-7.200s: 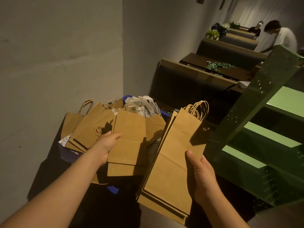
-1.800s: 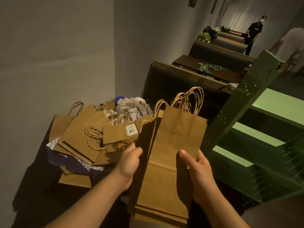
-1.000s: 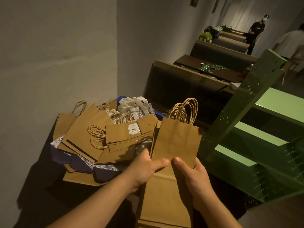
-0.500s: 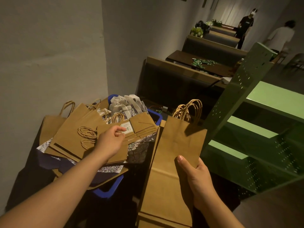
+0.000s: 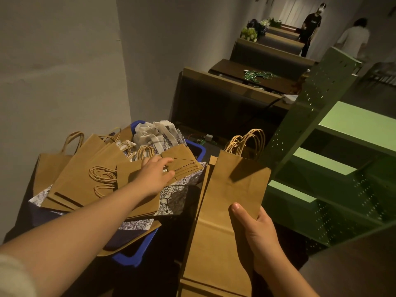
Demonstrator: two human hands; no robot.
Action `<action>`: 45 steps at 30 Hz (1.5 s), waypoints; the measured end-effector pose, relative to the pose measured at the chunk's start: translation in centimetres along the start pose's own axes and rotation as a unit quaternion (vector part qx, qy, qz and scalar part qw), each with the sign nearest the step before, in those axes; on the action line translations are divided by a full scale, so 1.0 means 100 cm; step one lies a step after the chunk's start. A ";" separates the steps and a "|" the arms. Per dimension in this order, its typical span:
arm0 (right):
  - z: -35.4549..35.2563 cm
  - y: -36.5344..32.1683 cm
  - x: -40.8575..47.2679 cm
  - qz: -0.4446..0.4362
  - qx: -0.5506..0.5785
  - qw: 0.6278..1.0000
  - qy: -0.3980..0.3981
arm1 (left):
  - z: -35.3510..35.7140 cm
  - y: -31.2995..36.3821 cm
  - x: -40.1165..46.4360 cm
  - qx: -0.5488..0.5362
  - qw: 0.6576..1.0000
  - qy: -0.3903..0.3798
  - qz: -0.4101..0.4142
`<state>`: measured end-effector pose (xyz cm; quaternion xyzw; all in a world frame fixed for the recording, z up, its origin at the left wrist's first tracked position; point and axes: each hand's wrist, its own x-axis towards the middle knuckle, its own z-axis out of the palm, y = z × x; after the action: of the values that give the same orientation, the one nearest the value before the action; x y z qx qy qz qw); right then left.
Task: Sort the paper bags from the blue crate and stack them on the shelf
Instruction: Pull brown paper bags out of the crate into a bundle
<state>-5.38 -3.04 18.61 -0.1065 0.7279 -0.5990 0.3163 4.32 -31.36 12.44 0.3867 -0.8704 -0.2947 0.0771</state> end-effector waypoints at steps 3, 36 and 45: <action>-0.002 -0.002 0.001 0.003 0.005 1.000 -0.002 | 0.002 0.011 0.012 0.009 0.998 -0.026 0.055; -0.012 0.014 -0.008 0.007 0.028 1.000 0.007 | -0.013 0.036 0.019 0.066 0.995 0.054 0.060; -0.005 0.004 -0.014 -0.001 0.046 0.999 -0.018 | -0.088 0.062 -0.039 0.007 0.973 0.231 0.019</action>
<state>-4.49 -1.81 18.75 -0.1032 0.6934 -0.6303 0.3336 6.28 -29.27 23.59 0.4283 -0.8383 -0.1899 0.2787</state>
